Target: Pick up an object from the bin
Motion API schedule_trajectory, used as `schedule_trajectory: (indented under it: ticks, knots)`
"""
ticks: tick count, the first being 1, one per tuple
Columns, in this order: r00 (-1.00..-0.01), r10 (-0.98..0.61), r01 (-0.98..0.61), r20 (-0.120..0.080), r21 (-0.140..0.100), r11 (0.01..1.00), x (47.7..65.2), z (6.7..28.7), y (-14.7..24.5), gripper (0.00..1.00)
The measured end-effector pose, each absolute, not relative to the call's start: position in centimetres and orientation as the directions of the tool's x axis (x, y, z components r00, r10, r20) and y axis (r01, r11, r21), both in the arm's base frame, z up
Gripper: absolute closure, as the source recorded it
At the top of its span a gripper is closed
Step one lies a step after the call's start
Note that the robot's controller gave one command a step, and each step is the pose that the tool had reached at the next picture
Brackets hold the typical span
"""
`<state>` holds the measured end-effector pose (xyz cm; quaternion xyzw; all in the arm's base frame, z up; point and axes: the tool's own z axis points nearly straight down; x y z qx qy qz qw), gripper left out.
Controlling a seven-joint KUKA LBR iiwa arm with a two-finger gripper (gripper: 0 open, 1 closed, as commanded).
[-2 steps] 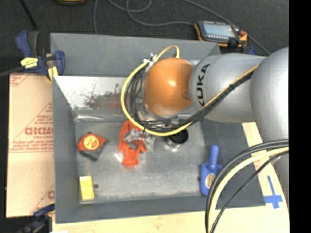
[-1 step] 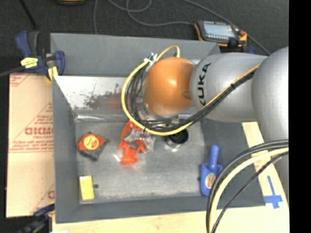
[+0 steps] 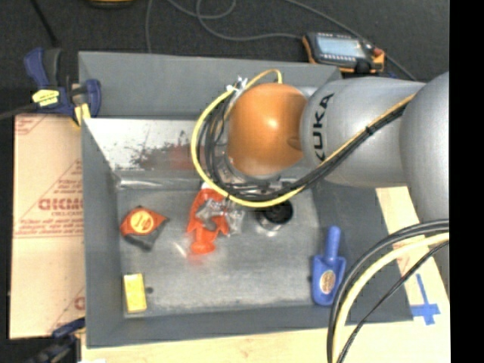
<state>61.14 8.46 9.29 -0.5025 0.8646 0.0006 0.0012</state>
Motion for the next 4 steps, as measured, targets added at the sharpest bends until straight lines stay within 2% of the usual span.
schedule_trajectory:
  ticks: [4]
  knots:
    - [-0.499, -0.867, -0.867, -0.002, -0.001, 0.499, 61.2, 14.0, 8.4, 1.0]
